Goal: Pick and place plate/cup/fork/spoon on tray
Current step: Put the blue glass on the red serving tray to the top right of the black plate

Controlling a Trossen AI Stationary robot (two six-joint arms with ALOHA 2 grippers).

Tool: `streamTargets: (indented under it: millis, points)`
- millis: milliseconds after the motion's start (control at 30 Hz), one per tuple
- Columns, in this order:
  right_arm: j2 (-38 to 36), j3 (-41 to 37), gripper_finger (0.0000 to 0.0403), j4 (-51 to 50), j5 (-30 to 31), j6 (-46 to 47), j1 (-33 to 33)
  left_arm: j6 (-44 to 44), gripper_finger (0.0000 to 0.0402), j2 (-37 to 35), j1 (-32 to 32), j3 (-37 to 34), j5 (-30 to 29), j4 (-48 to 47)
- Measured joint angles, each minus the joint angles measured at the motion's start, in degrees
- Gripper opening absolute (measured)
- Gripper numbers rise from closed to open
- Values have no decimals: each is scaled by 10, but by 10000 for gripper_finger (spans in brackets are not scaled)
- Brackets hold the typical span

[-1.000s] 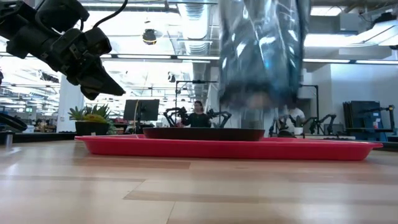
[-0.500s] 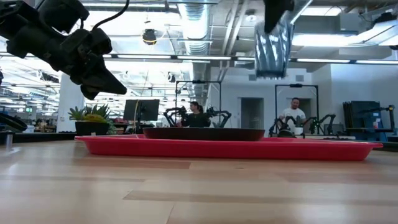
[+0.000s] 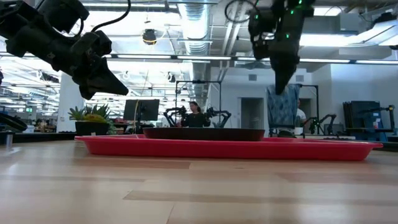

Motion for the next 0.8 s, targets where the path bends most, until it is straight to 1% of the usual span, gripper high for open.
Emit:
streamTargets:
  millis: [167,367,433,800]
  points:
    - [43,-6,7,24,-24,-37,-24,1,0,0,0,0,-37,-1]
    - [74,-6,7,39,-28,-49,-25,-32,0,0,0,0,-39,-3]
    - [77,-6,9,39,-27,-49,-21,-43,0,0,0,0,-40,-4]
    - [77,-6,17,46,-28,-21,-2,-48,0,0,0,0,-39,-4]
